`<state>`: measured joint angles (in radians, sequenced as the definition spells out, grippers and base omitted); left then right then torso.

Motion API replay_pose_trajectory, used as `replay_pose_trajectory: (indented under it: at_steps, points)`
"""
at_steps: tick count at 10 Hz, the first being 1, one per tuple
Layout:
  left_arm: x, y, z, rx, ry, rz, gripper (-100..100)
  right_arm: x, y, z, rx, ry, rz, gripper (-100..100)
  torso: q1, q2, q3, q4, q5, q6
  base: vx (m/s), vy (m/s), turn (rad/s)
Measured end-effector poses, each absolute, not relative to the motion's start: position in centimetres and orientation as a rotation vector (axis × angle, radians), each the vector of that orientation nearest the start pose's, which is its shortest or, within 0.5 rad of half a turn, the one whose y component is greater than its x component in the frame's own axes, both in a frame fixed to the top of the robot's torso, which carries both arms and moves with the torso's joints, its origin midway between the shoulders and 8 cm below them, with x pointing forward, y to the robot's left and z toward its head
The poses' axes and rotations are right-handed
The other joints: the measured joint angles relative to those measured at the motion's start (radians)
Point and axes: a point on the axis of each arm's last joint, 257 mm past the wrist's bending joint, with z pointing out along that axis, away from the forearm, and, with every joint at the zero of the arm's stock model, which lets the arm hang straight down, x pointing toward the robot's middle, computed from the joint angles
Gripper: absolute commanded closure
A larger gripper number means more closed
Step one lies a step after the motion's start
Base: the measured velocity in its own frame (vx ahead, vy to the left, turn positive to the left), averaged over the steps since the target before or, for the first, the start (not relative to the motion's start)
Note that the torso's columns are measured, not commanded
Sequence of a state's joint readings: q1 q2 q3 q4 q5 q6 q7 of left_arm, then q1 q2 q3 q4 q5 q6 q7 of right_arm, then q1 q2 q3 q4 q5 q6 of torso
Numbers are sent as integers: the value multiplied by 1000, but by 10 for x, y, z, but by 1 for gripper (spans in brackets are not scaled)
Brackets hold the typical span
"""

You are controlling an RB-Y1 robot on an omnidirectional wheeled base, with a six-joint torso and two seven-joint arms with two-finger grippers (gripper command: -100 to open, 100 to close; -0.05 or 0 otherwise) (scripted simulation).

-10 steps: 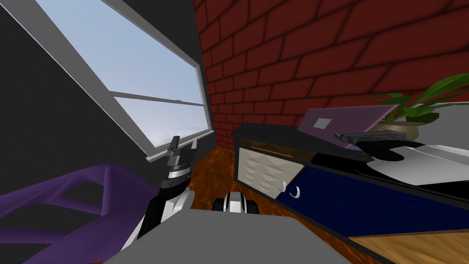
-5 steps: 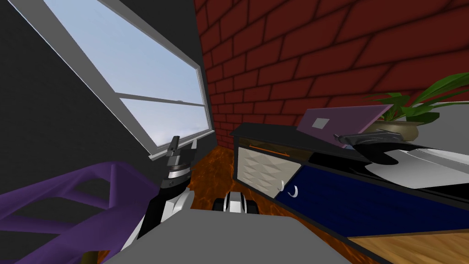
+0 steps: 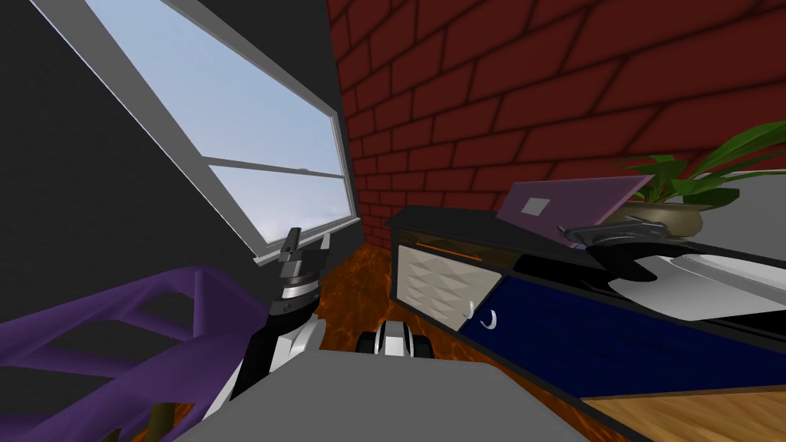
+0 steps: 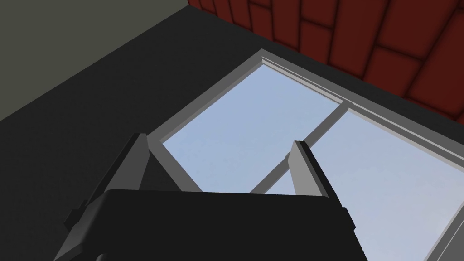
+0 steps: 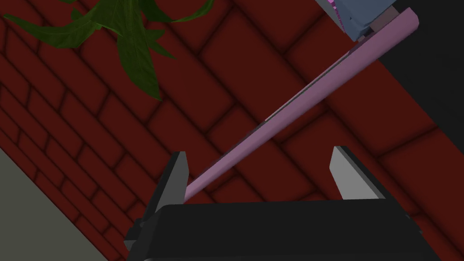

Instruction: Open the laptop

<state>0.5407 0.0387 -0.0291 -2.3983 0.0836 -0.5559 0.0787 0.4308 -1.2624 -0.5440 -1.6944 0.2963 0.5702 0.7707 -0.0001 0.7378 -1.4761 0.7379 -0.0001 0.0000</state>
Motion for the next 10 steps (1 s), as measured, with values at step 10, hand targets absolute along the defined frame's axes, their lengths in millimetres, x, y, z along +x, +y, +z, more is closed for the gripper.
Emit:
replay_pose_trajectory:
  at_steps: [10]
  points:
    - [306,273,72,-601,480,-1479,0,391,-719,81,-126,1479,-1332,-100,1,0,0,0,0,0,-13,-30,18]
